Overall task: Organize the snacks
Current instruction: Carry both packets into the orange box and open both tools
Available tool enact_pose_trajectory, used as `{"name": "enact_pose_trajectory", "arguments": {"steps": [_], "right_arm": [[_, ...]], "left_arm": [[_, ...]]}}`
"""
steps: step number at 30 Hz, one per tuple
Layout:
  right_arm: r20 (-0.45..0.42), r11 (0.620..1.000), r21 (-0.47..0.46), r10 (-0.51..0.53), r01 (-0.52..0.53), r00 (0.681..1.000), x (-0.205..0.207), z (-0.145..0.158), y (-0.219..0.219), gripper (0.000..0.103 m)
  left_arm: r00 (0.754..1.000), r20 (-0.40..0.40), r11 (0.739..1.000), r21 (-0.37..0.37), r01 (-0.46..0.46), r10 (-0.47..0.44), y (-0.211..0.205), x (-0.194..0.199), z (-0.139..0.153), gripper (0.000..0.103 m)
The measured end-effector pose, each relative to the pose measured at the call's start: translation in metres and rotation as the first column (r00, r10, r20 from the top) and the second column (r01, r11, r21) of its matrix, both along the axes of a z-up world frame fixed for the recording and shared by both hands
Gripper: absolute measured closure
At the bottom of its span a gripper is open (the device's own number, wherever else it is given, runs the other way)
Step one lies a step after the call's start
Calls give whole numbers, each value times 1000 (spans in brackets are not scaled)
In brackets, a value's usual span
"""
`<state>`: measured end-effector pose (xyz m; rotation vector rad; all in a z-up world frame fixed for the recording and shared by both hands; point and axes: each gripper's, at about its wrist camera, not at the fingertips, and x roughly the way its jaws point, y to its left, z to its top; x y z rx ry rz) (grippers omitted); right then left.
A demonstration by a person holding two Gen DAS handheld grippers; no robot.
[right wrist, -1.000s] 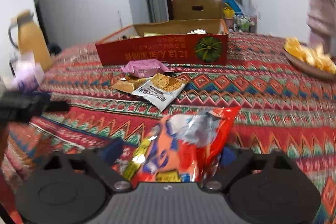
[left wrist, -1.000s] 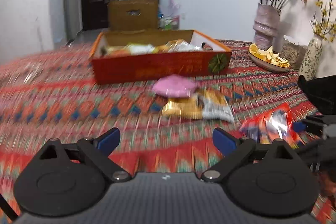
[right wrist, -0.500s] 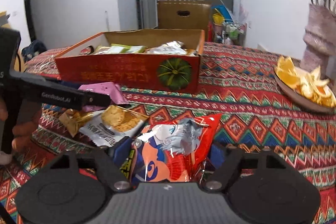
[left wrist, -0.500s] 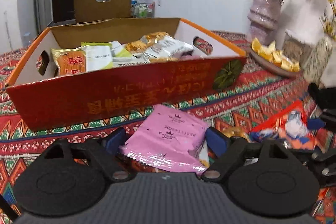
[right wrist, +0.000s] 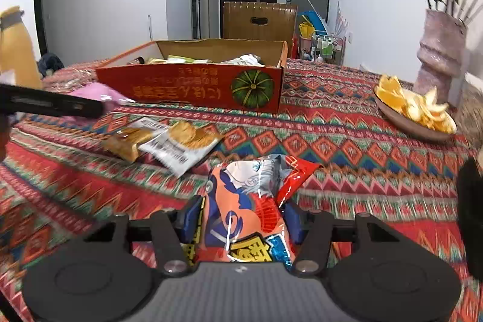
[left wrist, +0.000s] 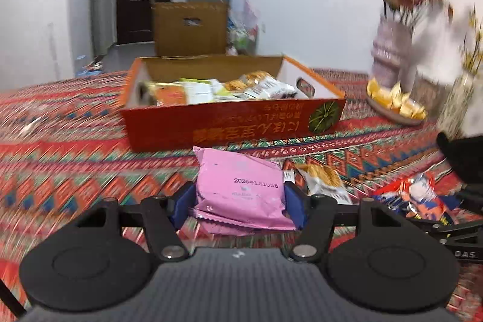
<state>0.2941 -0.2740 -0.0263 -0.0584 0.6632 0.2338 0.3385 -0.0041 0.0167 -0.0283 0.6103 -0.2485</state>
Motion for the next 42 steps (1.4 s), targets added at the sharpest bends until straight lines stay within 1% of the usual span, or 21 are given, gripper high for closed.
{"name": "enact_pose_trajectory", "arguments": {"steps": [2,4,6,8,10,13,16,22,26,28,30,33,36,39,42], "right_arm": [[-2,1000,12,1,-1,1000,-22,2,-3,48],[2,1000,26,8,-8,1000,-41,5,-4,48],[2,999,42,9,-9,1000,-57,6,-6,48],[3,999,43,-5,5,1000,-70,7,-8,48],[8,999,45,-5,5,1000,-82,8,-7,48],[18,998,55,10,-11,1000,-97,12,-5,48],[28,998,54,17,-18,999,-107,15,-2,48],[52,997,67,27,-30,998,-108,24,-2,49],[91,994,82,67,-75,994,-90,44,-3,49],[131,993,71,83,-93,988,-73,59,-3,49],[170,992,74,91,-105,981,-50,74,-5,49],[208,988,90,105,-126,972,-2,93,-5,49],[229,987,91,111,-135,967,53,105,-1,49],[229,986,103,108,-135,967,116,109,6,49],[216,988,106,83,-108,973,172,100,14,49]], "left_arm": [[999,-1,999,-27,-47,47,12,-31,1,40],[994,-3,994,-30,-108,107,23,-60,0,40],[988,-23,987,-44,-153,152,31,-84,-3,40],[983,-38,983,-48,-179,177,37,-105,-5,40],[983,-37,982,-46,-182,181,40,-121,-4,40],[983,-20,982,-52,-182,181,42,-140,0,40],[984,1,982,-56,-180,180,42,-149,5,40],[983,22,982,-63,-178,180,40,-150,11,40],[986,61,985,-78,-152,157,44,-129,28,40],[986,87,986,-101,-133,142,49,-110,41,40],[983,113,986,-108,-130,142,53,-87,54,40],[977,151,986,-101,-136,150,55,-44,70,39],[972,163,984,-86,-158,170,52,13,78,39],[972,140,981,-73,-178,187,48,72,74,39],[972,127,980,-50,-193,198,42,121,61,39]]}}
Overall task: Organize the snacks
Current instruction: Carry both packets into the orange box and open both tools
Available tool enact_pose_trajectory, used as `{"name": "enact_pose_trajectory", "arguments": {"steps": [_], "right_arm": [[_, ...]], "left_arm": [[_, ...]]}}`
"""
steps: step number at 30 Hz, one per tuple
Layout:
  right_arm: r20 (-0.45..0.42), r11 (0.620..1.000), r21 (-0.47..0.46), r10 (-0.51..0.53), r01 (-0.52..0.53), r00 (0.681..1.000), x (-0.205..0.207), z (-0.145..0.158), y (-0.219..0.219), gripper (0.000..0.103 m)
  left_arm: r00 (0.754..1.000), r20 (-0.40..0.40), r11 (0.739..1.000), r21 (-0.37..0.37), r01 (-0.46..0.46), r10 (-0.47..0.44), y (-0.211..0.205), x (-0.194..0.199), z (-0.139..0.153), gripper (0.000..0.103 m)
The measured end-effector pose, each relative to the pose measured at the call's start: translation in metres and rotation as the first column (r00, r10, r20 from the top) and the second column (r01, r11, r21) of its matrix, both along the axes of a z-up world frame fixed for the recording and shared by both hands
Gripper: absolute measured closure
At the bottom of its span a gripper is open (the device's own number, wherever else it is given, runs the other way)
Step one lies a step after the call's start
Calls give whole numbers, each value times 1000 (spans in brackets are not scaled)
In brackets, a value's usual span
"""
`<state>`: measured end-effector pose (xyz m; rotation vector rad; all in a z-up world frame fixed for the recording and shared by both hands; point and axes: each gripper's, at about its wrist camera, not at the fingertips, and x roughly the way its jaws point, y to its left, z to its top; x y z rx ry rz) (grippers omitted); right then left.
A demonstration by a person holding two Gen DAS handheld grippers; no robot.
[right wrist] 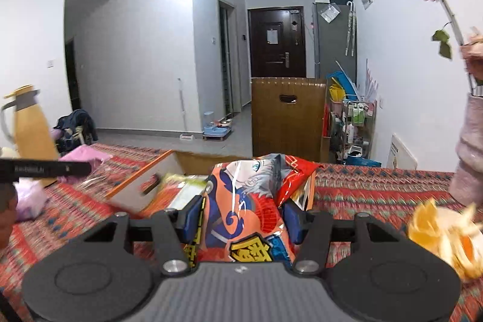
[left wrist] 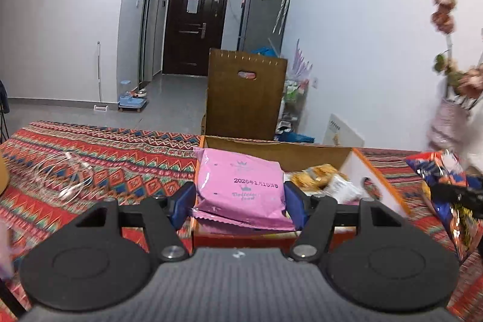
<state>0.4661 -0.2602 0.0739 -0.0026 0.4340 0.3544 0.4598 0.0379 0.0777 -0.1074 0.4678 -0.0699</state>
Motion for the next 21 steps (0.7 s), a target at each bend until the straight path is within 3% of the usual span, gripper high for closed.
{"name": "enact_pose_trajectory", "arguments": {"steps": [4,11,13,15,17,21], "right_arm": [[-52,999,22,-22,23,998,63,-20,8,49],[-106,992,-102,-82,72,991,127,-66,33,49],[-124,982,-172,-105,83,987,135,-77,42,47],[-106,969,-231,-120,93,987,133,-83,49,37],[-92,969,-229,-115,91,989,133,-82,51,36],[-87,972,-219,-105,84,991,128,-78,49,34]], "left_arm": [[999,-41,1000,-22,-18,17,-2,50,-22,39],[992,-122,1000,17,5,-3,-9,83,-59,37],[992,-124,998,48,35,-29,-11,80,-65,36],[993,-114,996,79,42,-33,-15,76,-66,33],[992,-120,997,49,54,-48,-13,75,-65,26],[990,-129,998,30,61,-57,-12,76,-64,25]]}}
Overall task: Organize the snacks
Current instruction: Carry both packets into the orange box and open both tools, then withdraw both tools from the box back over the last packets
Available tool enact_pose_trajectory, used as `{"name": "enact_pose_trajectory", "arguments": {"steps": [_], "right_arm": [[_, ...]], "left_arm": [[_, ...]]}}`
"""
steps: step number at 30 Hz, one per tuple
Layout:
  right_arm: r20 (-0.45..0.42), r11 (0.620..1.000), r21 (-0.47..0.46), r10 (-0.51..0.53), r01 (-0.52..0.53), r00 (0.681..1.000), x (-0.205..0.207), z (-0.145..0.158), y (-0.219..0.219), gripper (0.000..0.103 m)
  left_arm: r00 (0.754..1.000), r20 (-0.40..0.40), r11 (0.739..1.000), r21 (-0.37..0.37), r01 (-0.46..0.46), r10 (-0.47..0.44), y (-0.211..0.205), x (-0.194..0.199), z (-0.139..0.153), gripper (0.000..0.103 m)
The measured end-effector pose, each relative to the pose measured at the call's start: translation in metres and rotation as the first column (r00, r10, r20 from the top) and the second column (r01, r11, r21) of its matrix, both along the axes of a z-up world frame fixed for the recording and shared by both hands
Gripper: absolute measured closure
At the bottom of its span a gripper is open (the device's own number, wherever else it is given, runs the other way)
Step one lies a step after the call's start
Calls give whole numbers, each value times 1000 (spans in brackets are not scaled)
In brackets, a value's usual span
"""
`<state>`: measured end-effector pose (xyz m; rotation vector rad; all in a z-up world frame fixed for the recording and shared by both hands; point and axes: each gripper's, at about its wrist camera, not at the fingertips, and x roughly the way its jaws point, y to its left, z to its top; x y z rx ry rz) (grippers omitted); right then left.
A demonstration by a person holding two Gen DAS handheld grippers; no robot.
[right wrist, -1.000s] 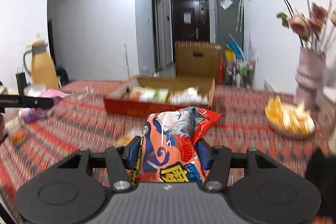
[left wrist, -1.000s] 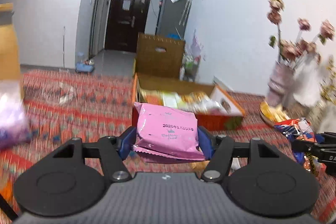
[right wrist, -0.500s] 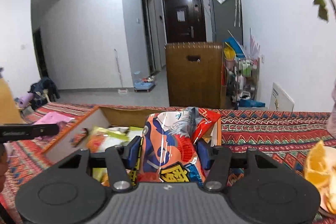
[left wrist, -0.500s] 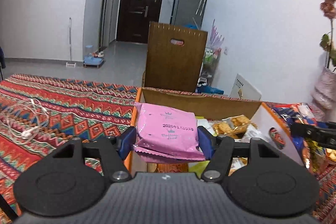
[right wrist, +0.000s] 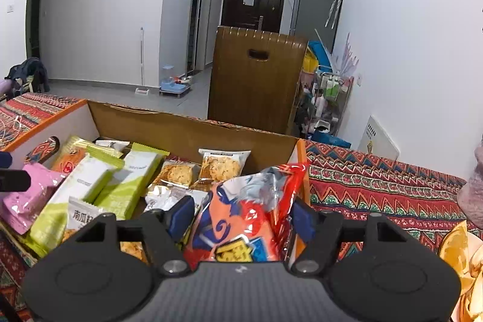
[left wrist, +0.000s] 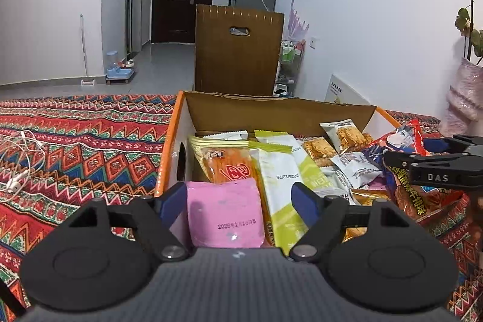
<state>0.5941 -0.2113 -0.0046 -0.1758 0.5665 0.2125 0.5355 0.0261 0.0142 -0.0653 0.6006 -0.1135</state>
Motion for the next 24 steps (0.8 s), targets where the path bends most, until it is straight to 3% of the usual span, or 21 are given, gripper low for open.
{"name": "enact_pose_trajectory", "arguments": {"steps": [4,5,6,8,13,15,20,22,24], "right_arm": [[41,1000,7,-8,8,999,-9,19,-9,35],[49,1000,15,-6,5,999,-12,24,-12,42],[53,1000,23,-4,2,999,-15,30,-15,65],[39,999,38,3,-4,999,-20,36,-21,100],[-75,996,86,1,6,997,-12,8,-29,99],[-64,997,68,-20,25,998,-22,6,-28,93],[57,996,86,-1,-4,998,-83,57,-34,90],[102,996,80,21,-30,995,-115,80,-37,85],[136,996,74,49,-60,990,-153,96,-39,73]], "left_arm": [[1000,14,1000,-7,-11,11,3,-1,7,25],[1000,21,1000,-10,-15,15,4,-2,10,25],[999,29,1000,-12,-17,17,4,-3,13,24],[999,49,1000,-15,-18,18,6,-7,20,24],[996,86,999,-41,-28,32,6,-22,37,24],[996,87,999,-48,-16,20,5,-37,42,24],[994,108,1000,-7,-15,15,5,-86,61,24],[992,126,1000,-20,0,3,6,-112,71,21],[989,151,1000,-26,7,-3,5,-144,80,18]]}}
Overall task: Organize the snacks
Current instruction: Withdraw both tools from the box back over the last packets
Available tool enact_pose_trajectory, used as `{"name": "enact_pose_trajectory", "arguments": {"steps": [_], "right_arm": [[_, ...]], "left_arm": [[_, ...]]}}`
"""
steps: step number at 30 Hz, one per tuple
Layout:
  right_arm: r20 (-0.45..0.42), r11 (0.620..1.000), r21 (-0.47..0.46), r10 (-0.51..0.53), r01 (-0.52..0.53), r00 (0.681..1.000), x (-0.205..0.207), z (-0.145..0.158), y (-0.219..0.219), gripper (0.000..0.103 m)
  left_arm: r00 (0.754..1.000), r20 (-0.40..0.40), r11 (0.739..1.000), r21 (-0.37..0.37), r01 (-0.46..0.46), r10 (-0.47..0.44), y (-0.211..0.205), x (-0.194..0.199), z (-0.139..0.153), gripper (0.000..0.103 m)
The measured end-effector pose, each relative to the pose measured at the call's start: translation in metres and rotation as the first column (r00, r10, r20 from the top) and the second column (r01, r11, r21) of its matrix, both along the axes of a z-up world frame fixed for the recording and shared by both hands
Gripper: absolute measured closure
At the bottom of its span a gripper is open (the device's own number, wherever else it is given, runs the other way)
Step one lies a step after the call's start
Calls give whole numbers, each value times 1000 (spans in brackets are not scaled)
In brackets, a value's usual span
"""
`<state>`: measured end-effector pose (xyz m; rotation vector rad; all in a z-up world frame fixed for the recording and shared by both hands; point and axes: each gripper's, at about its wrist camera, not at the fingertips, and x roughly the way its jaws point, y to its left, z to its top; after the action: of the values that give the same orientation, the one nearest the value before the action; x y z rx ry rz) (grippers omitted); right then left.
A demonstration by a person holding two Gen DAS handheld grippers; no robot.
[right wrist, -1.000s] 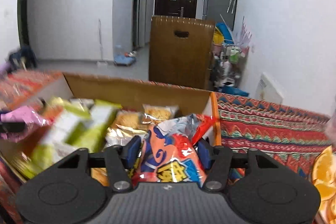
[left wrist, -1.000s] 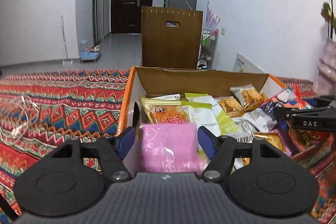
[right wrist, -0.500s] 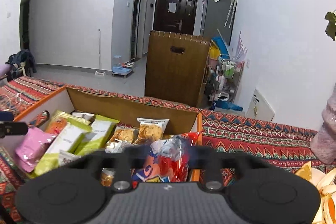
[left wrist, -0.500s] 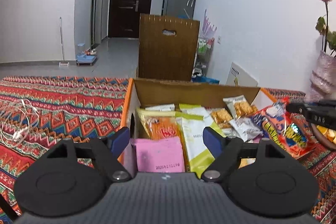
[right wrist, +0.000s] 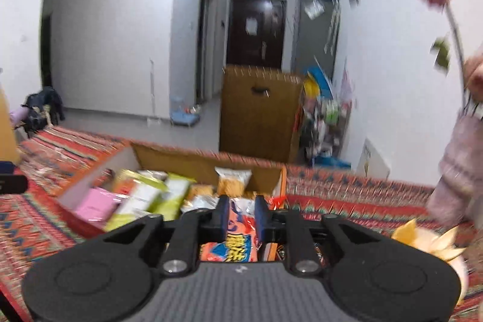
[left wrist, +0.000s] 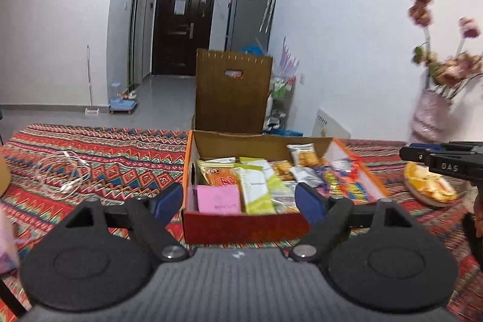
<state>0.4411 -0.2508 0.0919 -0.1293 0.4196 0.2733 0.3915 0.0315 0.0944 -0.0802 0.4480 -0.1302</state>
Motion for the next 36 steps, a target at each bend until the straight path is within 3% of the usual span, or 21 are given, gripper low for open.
{"name": "enact_pose_trajectory", "arguments": {"steps": [3,6,8,12,15,18,22,30,36], "right_arm": [[30,999,-5,41,-41,999,-58,11,-4,50],[33,997,-3,82,-82,996,-115,9,-8,36],[33,995,6,96,-96,995,-154,-1,-9,7],[-12,990,33,134,-134,991,-220,-31,-6,5],[-81,991,94,108,-100,991,-260,-59,-12,5],[-161,988,148,76,-52,984,-293,-86,-15,5],[-217,989,147,64,-32,974,-315,-109,-19,5],[-211,980,199,37,6,977,-305,-108,-29,5],[-228,971,239,82,-26,970,-236,-101,-12,5]], "left_arm": [[998,44,999,4,34,-34,-4,-53,5,11],[997,63,999,16,35,-36,-9,-109,0,4],[997,59,999,15,38,-39,-12,-145,-8,3],[999,18,1000,-10,29,-29,-17,-205,-32,2],[999,-53,999,-41,7,-10,-22,-240,-56,2],[994,-108,999,-49,11,-16,-24,-261,-76,2],[988,-150,999,-29,29,-33,-30,-274,-90,2],[991,-134,999,-16,28,-30,-32,-260,-89,2],[990,-141,1000,-9,7,-8,-21,-225,-90,2]]}}
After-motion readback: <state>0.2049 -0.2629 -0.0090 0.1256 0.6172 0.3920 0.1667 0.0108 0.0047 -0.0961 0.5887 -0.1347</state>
